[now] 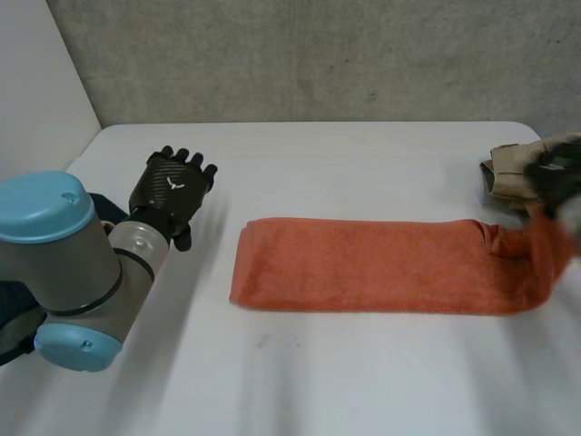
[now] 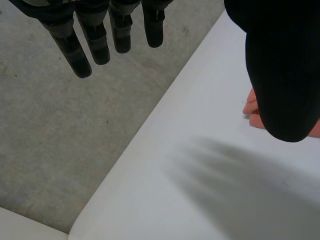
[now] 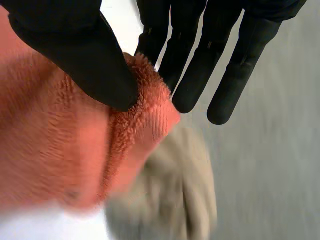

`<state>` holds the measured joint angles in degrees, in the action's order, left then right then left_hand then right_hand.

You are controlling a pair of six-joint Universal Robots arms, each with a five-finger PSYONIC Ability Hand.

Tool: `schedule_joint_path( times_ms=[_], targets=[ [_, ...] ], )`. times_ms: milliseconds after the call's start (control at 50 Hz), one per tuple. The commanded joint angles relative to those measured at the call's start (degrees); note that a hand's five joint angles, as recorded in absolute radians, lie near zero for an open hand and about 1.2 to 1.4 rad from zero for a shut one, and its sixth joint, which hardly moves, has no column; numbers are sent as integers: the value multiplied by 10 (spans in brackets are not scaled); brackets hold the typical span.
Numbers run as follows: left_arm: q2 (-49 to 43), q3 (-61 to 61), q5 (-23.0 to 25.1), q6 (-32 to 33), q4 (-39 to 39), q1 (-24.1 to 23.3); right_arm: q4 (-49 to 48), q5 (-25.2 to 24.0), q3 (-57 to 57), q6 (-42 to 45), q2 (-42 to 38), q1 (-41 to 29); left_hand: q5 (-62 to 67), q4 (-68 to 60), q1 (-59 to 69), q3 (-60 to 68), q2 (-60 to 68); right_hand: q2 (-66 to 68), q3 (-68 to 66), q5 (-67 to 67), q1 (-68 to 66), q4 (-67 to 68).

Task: Fold the laundry.

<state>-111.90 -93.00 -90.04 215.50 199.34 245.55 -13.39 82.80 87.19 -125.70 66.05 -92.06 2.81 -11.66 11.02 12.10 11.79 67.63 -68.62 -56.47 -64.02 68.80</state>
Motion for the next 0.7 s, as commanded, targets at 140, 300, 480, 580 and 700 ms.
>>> schedule_joint_path(
  times_ms=[140,300,480,580,700],
  targets=[
    [31,-14,-2,-19,-3,3,-186,-134,-40,-16,-116,-355,-28,17,-10,-21,-18,124,-114,-135,-160,112],
    [32,-22,-1,-29,-5,2,-164,-164,-75,-11,-221,-402,-28,17,-10,-21,-18,124,-114,-135,-160,112],
    [30,-10,1,-29,0,-4,-130,-118,-4,-110,-100,-365,-28,17,-10,-21,-18,-576,586,565,540,-588],
    [27,16,2,-31,0,-24,-72,-92,57,-256,1,-256,-28,17,-10,-21,-18,-576,586,565,540,-588],
    [6,46,0,-31,1,-61,18,-82,88,-285,-4,-206,-28,17,-10,-21,-18,-576,586,565,540,-588]
  ],
)
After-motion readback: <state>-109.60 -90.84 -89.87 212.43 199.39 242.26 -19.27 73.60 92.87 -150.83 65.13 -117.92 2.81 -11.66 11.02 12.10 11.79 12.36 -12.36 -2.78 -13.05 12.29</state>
